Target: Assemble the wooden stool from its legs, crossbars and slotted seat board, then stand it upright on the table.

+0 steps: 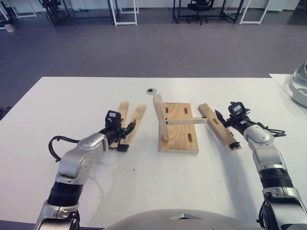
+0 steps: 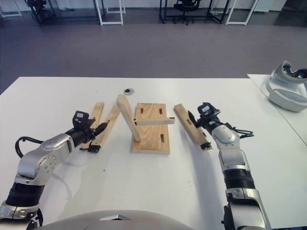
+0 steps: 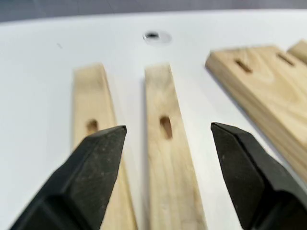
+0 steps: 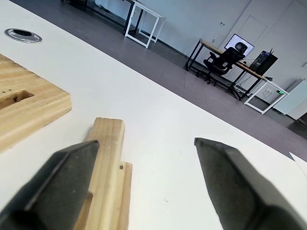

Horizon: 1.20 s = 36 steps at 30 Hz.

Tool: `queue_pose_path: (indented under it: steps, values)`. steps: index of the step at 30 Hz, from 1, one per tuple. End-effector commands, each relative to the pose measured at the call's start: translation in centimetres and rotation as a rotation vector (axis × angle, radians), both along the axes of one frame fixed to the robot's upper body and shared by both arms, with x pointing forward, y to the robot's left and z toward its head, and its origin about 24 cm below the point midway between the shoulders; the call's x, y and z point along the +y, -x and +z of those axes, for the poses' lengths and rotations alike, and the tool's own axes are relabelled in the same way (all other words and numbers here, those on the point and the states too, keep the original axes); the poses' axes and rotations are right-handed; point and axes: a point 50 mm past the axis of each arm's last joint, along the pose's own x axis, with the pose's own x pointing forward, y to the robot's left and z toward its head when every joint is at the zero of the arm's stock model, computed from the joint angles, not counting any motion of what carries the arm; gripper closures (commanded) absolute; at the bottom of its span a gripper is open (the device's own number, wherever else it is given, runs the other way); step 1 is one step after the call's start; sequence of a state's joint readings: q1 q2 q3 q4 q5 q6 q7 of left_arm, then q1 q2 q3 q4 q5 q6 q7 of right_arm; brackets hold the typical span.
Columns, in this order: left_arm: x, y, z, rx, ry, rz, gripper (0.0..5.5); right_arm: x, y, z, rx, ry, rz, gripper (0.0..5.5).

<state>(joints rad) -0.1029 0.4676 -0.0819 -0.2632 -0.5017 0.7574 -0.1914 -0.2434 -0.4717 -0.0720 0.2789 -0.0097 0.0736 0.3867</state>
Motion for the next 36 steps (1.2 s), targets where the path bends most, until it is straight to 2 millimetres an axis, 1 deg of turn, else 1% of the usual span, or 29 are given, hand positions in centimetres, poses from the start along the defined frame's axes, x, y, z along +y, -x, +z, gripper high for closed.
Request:
queue_pose_path:
  steps: [1,4,6,11,14,15,16,17,21,23,25,26,27,28,29,30,32,33,34,36]
  values:
    - [-0.5,-0.1,-1.0,0.045,-0.02,-0.037,2.26,0.7,-0.4,0.0,-0.008,0.004,0.009,1.81]
    - [0.3,-0.2,-2.0,0.076,-0.082,-0.017,2.26,0.9,-0.3,-0.2,-0.006,-0.002,0.008,1.81]
    - [0.6,-0.3,-2.1,0.075,-0.106,-0.009,2.26,1.0,-0.2,-0.4,-0.004,-0.006,0.007,1.81]
    - [0.3,0.0,-2.8,0.111,-0.1,-0.047,2.26,1.3,-0.1,-0.6,-0.001,-0.015,0.002,1.81]
    - [0.2,0.2,-3.0,0.122,-0.12,-0.089,2.6,1.3,-0.1,-0.7,-0.001,-0.019,-0.004,1.81]
    - [0.3,0.2,-2.9,0.117,-0.13,-0.088,2.83,1.3,-0.1,-0.7,-0.001,-0.019,-0.006,1.81]
    - [0.4,0.1,-2.8,0.113,-0.135,-0.087,2.91,1.3,-0.1,-0.7,-0.002,-0.02,-0.007,1.81]
    - [0.5,0.0,-2.8,0.112,-0.154,-0.09,3.14,1.3,-0.1,-0.7,-0.003,-0.021,-0.008,1.81]
    - [1.1,0.1,-3.6,0.119,-0.242,-0.132,3.42,1.4,-0.1,-0.5,-0.01,-0.027,-0.009,1.81]
    - [0.3,-0.1,-2.8,0.073,-0.167,-0.139,3.42,1.5,-0.4,0.0,-0.02,-0.062,-0.005,1.81]
    - [-0.9,-1.3,0.1,-0.046,-0.006,-0.132,3.42,1.5,-1.3,1.5,-0.042,-0.167,0.009,1.81]
    - [-1.3,-2.1,2.0,-0.13,0.063,-0.144,3.42,1.4,-2.0,2.8,-0.061,-0.253,0.023,1.81]
    - [-1.5,-2.9,4.6,-0.236,0.126,-0.165,3.42,1.5,-2.8,4.7,-0.094,-0.347,0.058,1.81]
    - [-1.4,-3.7,7.4,-0.351,0.158,-0.196,3.42,1.9,-3.8,7.5,-0.138,-0.469,0.125,1.81]
    - [-1.3,-4.4,9.7,-0.454,0.161,-0.228,3.42,2.7,-4.5,10.4,-0.178,-0.589,0.213,1.81]
    - [-1.2,-5.0,11.4,-0.532,0.151,-0.257,3.42,4.1,-4.8,13.2,-0.208,-0.711,0.322,1.81]
    - [-1.6,-5.9,13.1,-0.618,0.103,-0.317,3.42,6.7,-4.7,16.8,-0.224,-0.873,0.5,1.81]
    - [-2.1,-6.2,13.7,-0.653,0.073,-0.358,3.42,8.1,-4.5,18.2,-0.221,-0.942,0.577,1.81]
    - [-2.7,-6.4,14.3,-0.686,0.049,-0.405,3.42,9.2,-4.4,19.4,-0.214,-1.02,0.639,1.81]
    - [-3.9,-6.7,15.1,-0.744,0.02,-0.482,3.42,10.8,-4.2,21.1,-0.192,-1.15,0.72,1.81]
